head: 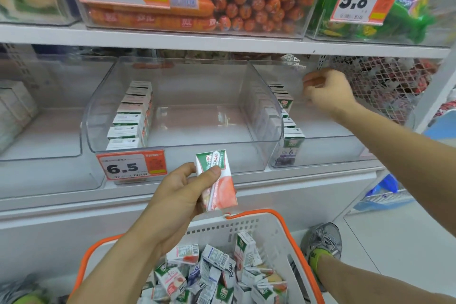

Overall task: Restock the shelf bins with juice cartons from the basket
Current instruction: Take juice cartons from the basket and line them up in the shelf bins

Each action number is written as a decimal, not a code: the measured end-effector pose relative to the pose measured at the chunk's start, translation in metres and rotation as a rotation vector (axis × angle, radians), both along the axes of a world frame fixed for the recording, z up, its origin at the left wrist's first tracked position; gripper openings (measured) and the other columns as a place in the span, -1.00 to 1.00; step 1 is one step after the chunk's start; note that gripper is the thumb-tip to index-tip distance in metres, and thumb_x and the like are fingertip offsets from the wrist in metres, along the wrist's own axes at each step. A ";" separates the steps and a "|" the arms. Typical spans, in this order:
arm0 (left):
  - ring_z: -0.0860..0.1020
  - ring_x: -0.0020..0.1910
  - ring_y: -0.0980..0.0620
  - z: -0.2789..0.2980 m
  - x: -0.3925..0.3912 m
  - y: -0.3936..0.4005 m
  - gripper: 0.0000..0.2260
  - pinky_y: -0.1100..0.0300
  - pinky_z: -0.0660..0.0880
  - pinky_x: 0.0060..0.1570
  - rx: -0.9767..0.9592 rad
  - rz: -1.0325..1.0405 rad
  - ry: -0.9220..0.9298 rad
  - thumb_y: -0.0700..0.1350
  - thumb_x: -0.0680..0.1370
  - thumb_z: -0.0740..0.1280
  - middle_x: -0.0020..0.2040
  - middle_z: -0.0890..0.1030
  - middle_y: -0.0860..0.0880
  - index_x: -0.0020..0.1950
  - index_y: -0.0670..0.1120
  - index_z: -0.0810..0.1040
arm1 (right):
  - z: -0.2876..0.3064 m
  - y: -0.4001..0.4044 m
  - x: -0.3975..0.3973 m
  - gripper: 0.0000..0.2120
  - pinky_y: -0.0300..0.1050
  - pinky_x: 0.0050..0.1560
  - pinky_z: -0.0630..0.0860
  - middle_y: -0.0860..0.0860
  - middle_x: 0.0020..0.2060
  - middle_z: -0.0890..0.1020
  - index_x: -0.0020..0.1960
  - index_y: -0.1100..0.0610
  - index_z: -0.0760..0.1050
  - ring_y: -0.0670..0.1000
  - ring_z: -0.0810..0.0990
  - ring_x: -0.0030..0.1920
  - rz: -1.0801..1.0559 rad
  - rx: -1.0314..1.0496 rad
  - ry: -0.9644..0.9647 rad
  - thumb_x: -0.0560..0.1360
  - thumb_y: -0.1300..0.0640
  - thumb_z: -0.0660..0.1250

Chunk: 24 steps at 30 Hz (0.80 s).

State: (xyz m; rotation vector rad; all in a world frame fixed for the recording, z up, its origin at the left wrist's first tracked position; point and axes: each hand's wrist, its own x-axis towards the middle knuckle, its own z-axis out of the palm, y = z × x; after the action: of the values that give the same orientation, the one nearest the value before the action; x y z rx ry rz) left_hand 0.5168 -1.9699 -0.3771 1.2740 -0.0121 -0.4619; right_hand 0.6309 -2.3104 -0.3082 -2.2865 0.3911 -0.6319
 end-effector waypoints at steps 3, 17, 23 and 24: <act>0.65 0.04 -0.27 0.005 0.001 0.004 -0.65 -0.18 0.50 0.22 0.038 -0.025 -0.068 -0.05 0.44 0.43 0.02 0.70 -0.22 0.19 -0.14 0.59 | 0.018 0.051 -0.058 -0.90 -0.13 -0.19 0.60 0.01 -0.31 0.63 -0.04 0.18 0.59 -0.05 0.60 -0.34 0.260 -0.009 -0.059 0.49 0.33 0.38; 0.48 0.04 0.05 0.017 -0.011 0.095 -0.37 0.17 0.25 0.05 1.004 0.506 -1.023 -0.16 0.23 0.60 0.05 0.52 0.11 0.24 0.11 0.49 | 0.010 0.277 -0.107 -0.47 -0.10 -0.32 0.59 0.18 -0.21 0.64 0.16 0.35 0.47 0.08 0.62 -0.29 0.725 0.557 0.524 0.46 -0.07 0.47; 0.45 0.19 -0.08 0.029 -0.012 0.170 -0.12 0.05 0.29 0.11 1.027 0.696 -1.017 0.06 0.21 0.63 0.19 0.48 -0.01 0.45 0.08 0.31 | 0.028 0.354 -0.092 -0.62 0.11 -0.12 0.65 0.21 -0.18 0.72 0.11 0.28 0.50 0.16 0.67 -0.26 0.839 0.525 0.379 0.36 0.28 0.57; 0.42 0.25 -0.09 0.029 -0.011 0.183 -0.05 -0.04 0.33 0.21 0.975 0.729 -0.953 0.08 0.19 0.64 0.25 0.44 -0.02 0.49 0.10 0.25 | 0.031 0.365 -0.085 -0.59 0.12 -0.09 0.66 0.17 -0.19 0.71 0.10 0.24 0.51 0.14 0.68 -0.24 0.838 0.456 0.279 0.33 0.29 0.59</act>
State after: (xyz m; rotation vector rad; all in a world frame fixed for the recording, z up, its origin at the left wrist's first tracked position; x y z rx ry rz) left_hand 0.5059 -1.7870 -0.3484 2.2077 -0.1311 0.9116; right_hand 0.5455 -1.9453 -0.2768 -1.8507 -0.2827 0.1890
